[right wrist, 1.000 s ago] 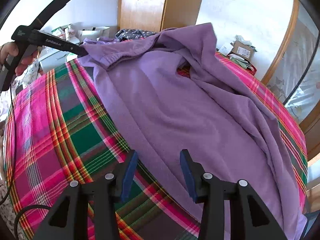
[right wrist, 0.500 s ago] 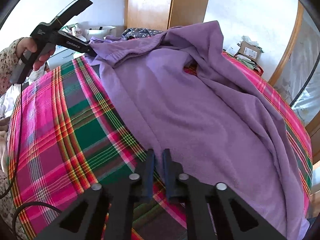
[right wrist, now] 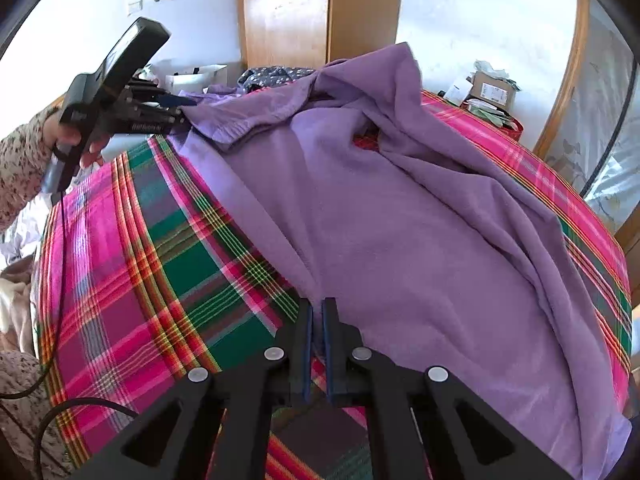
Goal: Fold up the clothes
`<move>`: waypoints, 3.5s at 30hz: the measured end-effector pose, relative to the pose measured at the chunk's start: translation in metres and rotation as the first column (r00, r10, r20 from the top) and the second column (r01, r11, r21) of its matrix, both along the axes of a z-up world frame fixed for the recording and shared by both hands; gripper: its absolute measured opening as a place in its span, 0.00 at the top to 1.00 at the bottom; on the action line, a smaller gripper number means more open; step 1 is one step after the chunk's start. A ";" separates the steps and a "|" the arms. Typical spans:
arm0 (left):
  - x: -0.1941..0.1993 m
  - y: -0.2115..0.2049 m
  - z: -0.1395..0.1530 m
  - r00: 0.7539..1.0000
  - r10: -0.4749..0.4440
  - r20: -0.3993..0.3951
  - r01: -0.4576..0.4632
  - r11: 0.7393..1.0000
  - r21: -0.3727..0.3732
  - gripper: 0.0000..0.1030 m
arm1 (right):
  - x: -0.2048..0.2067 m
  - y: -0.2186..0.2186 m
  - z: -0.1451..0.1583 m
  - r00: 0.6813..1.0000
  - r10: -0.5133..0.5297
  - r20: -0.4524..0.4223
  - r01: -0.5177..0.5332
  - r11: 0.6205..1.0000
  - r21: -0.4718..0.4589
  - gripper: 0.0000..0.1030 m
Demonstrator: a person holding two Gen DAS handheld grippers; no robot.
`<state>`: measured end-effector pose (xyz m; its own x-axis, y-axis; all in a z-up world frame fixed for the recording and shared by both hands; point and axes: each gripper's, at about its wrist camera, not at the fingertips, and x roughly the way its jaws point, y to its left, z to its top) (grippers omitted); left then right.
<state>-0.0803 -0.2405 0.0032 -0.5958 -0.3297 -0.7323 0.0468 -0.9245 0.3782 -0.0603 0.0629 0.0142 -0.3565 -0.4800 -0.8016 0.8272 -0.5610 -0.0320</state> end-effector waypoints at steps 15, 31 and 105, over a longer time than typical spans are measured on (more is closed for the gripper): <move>-0.018 0.014 -0.008 0.997 -0.069 0.032 0.070 0.997 -0.039 0.97 | -0.003 0.011 0.000 0.998 -0.062 0.008 0.062 0.998 -0.025 0.95; 0.021 -0.046 0.028 0.930 0.364 -0.060 -0.294 0.830 0.473 0.97 | 0.011 0.068 0.017 0.978 -0.208 -0.033 0.205 0.976 -0.073 0.96; 0.190 0.001 0.023 0.945 0.325 -0.042 -0.234 0.760 0.607 0.70 | 0.012 0.046 0.076 0.986 -0.111 0.127 0.124 0.987 -0.101 0.81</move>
